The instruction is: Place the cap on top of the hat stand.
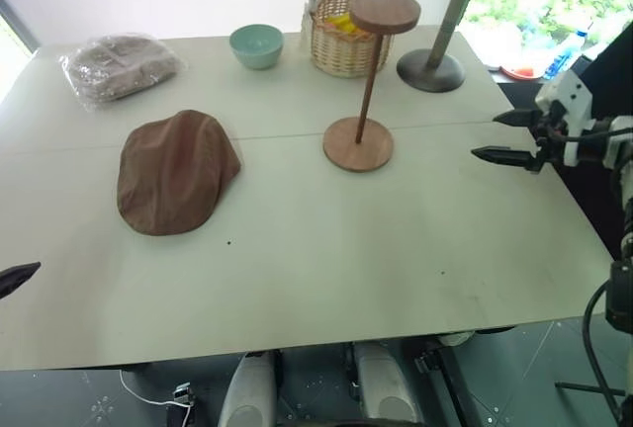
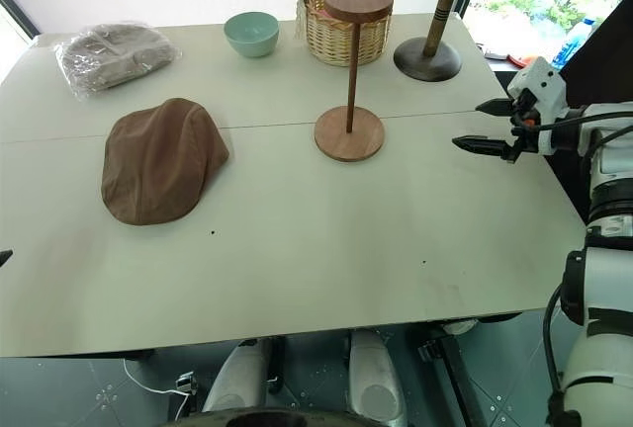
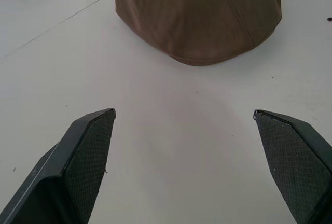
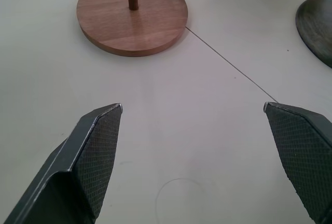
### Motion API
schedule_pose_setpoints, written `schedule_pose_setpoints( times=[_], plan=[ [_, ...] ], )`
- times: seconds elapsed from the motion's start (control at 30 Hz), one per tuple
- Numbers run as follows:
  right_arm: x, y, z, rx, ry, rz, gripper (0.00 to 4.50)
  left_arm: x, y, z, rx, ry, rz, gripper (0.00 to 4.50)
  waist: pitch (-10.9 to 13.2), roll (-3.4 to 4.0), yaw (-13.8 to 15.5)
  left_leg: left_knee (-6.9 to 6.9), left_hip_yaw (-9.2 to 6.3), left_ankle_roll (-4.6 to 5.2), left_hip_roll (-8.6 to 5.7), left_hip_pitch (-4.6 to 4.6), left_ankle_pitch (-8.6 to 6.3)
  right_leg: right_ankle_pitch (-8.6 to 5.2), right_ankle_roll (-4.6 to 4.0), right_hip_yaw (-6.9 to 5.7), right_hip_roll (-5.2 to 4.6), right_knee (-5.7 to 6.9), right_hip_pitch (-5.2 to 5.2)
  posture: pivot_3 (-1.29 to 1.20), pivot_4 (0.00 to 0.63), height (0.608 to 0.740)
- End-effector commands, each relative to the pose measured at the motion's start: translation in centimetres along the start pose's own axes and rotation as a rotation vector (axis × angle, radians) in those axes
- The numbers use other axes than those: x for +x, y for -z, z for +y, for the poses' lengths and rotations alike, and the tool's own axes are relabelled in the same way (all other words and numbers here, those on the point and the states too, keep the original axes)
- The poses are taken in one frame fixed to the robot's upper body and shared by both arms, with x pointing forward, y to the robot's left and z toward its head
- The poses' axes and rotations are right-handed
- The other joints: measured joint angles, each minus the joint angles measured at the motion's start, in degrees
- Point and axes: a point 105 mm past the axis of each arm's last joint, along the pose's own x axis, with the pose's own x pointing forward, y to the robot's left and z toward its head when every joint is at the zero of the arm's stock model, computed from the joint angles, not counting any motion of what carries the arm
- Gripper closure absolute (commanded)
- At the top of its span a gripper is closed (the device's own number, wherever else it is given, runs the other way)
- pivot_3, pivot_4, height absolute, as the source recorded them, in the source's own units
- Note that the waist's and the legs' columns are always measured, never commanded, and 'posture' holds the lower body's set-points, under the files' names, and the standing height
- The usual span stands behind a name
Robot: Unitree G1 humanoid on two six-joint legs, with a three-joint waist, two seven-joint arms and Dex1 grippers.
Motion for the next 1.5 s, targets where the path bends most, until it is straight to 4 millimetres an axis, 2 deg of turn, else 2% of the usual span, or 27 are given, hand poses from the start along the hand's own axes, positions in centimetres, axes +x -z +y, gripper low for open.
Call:
schedule_pose_setpoints(
  times=[0.03,0.33,0.57,0.63,0.73,0.87,1.0,1.07,1.27,1.5],
  plan=[
    [-0.8,-1.1,-0.6,-0.037,0.027,-0.033,0.0,-0.8,-0.5,0.2,0.044,-0.021,-0.004,0.04,0.0,0.0,-0.1,0.0,0.0,0.0,0.0,0.01,0.0,0.0,0.0,0.01,0.0,0.01,0.0,0.0,0.15,0.74],
    [-1.3,-1.1,-0.9,-0.028,0.046,-0.049,0.0,-0.1,-1.3,0.8,0.05,-0.027,-0.042,0.04,0.0,0.0,-0.8,0.05,0.01,0.01,0.0,0.05,0.01,0.0,0.0,0.02,0.02,0.18,0.0,0.0,0.15,0.74],
    [-1.4,-2.2,-0.4,-0.026,0.003,-0.086,0.0,1.1,-2.9,0.3,0.106,0.025,-0.077,0.04,0.0,0.0,-1.1,0.05,0.01,0.01,0.01,0.06,0.01,0.01,0.02,0.03,0.05,0.25,0.0,0.0,0.15,0.74],
    [-1.4,-3.2,-0.3,-0.047,-0.013,-0.107,0.0,1.7,-4.0,0.1,0.156,0.033,-0.1,0.04,0.0,0.0,-1.1,0.05,0.02,0.01,0.01,0.08,0.01,0.01,0.02,0.05,0.05,0.27,0.0,0.0,0.15,0.74],
    [-1.8,-6.6,1.7,-0.09,-0.134,-0.177,0.0,3.2,-5.3,-1.7,0.309,0.093,-0.104,0.04,0.0,0.02,-1.1,0.07,0.02,0.01,0.01,0.08,0.01,0.01,0.03,0.07,0.06,0.33,-0.01,0.0,0.15,0.74],
    [-2.3,-10.0,6.4,-0.129,-0.328,-0.231,0.0,5.0,-4.3,-3.7,0.584,0.157,-0.043,0.04,0.0,0.04,-0.9,0.04,0.04,0.01,0.02,0.12,0.01,0.0,0.05,0.12,0.07,0.38,-0.02,0.0,0.15,0.74],
    [-2.9,-11.8,11.6,-0.142,-0.494,-0.259,0.0,6.6,-2.7,-4.8,0.789,0.195,-0.017,0.04,0.0,0.03,-0.6,0.07,0.05,0.02,0.08,0.12,0.01,0.0,0.03,0.14,0.11,0.39,-0.03,0.0,0.15,0.74],
    [-3.0,-12.0,13.2,-0.154,-0.528,-0.256,0.0,7.5,-2.2,-5.2,0.837,0.186,-0.029,0.04,0.0,0.04,-0.2,0.12,0.06,0.01,0.08,0.13,0.01,0.01,0.01,0.15,0.1,0.4,-0.02,0.0,0.15,0.74],
    [-3.3,-12.2,15.0,-0.148,-0.528,-0.271,0.0,9.4,-1.8,-4.8,0.948,0.085,-0.055,0.04,-0.1,-0.08,0.9,0.21,0.17,0.01,0.1,0.09,0.01,0.04,-0.03,0.15,0.02,0.39,-0.02,0.0,0.15,0.74],
    [-3.7,-13.0,14.8,-0.118,-0.48,-0.317,0.0,11.6,-1.1,-3.8,1.015,-0.068,-0.054,0.04,-0.1,-0.07,1.0,0.22,0.24,0.02,0.1,0.12,0.01,0.05,-0.01,0.16,0.0,0.44,-0.01,0.0,0.15,0.74]
  ],
)
